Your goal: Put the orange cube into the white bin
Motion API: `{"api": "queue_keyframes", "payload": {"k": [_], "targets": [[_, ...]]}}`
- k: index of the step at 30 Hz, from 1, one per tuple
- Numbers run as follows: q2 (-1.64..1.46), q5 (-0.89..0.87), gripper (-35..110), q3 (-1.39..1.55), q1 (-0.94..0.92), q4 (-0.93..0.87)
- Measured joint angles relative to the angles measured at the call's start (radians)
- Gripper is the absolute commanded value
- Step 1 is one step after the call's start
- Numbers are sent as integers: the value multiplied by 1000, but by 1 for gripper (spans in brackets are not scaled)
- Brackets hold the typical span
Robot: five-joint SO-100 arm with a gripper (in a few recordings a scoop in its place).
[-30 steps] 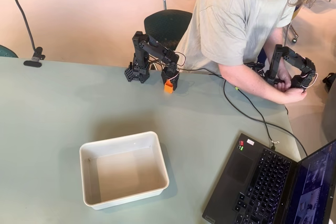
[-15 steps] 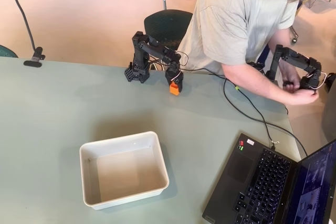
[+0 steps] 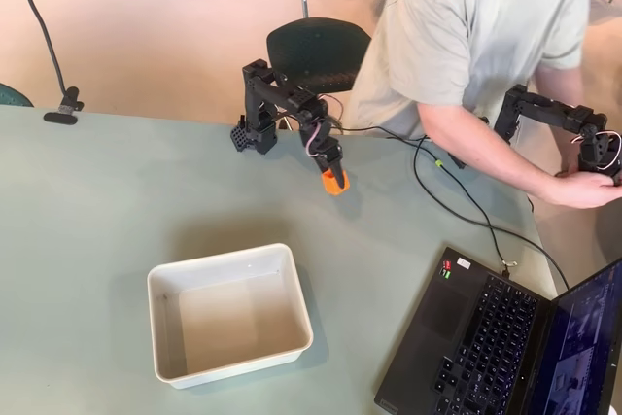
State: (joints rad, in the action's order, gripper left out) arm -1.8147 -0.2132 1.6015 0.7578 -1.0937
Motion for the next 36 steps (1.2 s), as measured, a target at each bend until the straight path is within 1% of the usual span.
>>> {"api": "queue_keyframes", "payload": {"k": [5,8,11,13,15,20,26,36], "targets": [[3,81,18,-121,-218,3],[5,100,18,-163,-331,20],[5,103,18,-170,-448,78],[14,103,18,-170,-522,164],[25,103,18,-170,-541,199],[146,100,18,-175,-644,403],[285,101,18,-175,-681,597],[485,101,19,-175,-738,844]]}}
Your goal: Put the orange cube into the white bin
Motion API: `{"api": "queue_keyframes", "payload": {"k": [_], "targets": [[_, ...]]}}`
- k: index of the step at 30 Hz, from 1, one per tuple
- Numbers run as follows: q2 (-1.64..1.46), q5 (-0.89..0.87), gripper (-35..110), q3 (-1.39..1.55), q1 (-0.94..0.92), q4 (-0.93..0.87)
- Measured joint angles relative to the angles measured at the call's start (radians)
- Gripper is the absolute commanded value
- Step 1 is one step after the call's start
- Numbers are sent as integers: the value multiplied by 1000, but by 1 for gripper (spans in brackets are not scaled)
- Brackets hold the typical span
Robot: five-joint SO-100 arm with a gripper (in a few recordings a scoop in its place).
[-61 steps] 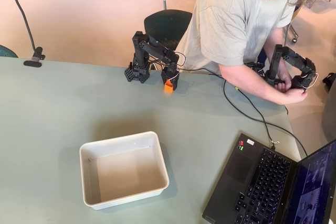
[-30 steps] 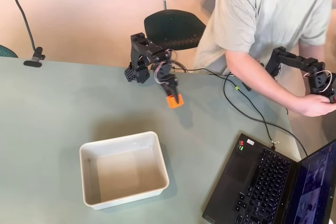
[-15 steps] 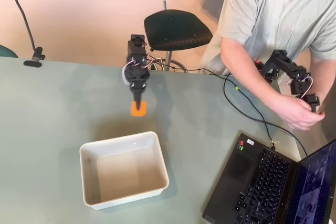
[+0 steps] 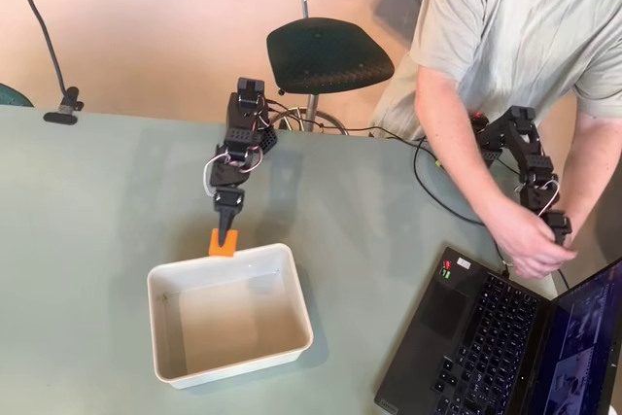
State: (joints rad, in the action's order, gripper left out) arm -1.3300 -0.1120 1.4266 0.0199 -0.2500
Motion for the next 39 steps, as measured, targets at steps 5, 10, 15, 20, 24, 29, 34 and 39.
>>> {"api": "queue_keyframes", "payload": {"k": [5,10,15,20,24,29,34,39], "targets": [[64,0,19,0,-11,80],[86,0,24,0,-12,124],[123,0,41,0,2,129],[124,0,54,0,-3,132],[124,0,54,0,-2,132],[124,0,54,0,-2,132],[86,-5,54,0,-8,78],[-130,-5,54,-2,-8,-115]]}}
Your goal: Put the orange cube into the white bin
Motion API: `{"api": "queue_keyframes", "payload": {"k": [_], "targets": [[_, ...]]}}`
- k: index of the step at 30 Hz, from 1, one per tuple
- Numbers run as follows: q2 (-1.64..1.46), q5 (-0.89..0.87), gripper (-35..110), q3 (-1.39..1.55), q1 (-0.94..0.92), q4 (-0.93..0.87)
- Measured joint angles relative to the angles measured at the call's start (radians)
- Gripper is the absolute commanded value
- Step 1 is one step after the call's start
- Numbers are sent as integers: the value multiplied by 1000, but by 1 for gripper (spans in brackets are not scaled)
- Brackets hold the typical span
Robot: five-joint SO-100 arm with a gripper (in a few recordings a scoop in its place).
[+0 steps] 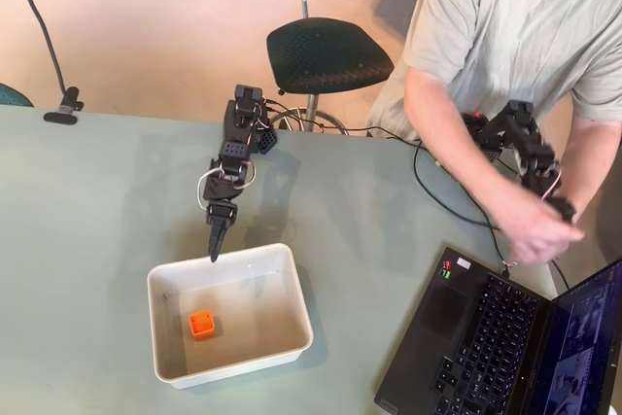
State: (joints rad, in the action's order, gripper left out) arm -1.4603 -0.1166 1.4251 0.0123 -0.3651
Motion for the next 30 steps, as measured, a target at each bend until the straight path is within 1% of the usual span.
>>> {"api": "queue_keyframes", "payload": {"k": [4,7,12,15,22,30], "targets": [[-181,0,54,0,0,-190],[-298,0,54,0,0,-371],[-416,0,54,0,0,-687],[-451,0,54,0,0,-842],[-541,0,54,0,-6,-1080],[-773,0,54,28,-86,-1213]]}}
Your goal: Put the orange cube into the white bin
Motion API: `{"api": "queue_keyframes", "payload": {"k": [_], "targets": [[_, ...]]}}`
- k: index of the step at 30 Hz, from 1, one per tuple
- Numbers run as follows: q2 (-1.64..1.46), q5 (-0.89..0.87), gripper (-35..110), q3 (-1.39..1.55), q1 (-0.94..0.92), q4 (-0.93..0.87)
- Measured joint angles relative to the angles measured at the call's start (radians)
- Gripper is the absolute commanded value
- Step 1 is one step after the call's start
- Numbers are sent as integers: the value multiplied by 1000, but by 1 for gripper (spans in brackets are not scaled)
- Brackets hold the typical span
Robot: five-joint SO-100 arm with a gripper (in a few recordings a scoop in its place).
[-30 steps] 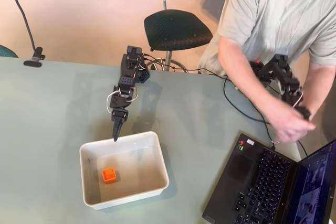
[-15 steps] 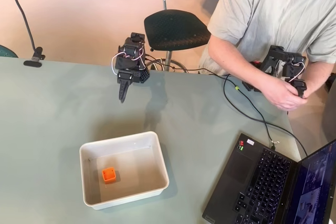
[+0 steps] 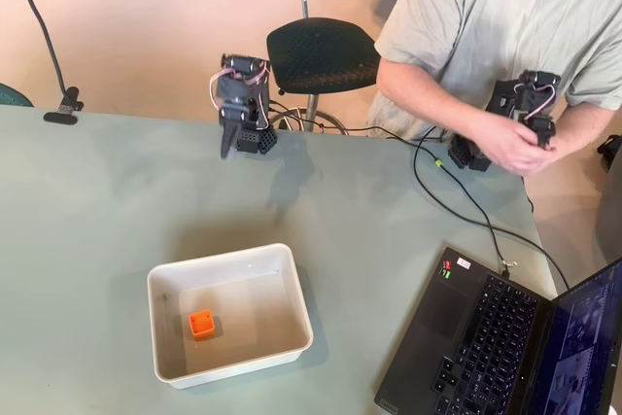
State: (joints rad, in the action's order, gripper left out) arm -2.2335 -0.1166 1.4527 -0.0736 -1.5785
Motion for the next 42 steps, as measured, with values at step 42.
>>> {"api": "queue_keyframes", "payload": {"k": [42], "targets": [[-604,0,16,1189,-23,488]]}}
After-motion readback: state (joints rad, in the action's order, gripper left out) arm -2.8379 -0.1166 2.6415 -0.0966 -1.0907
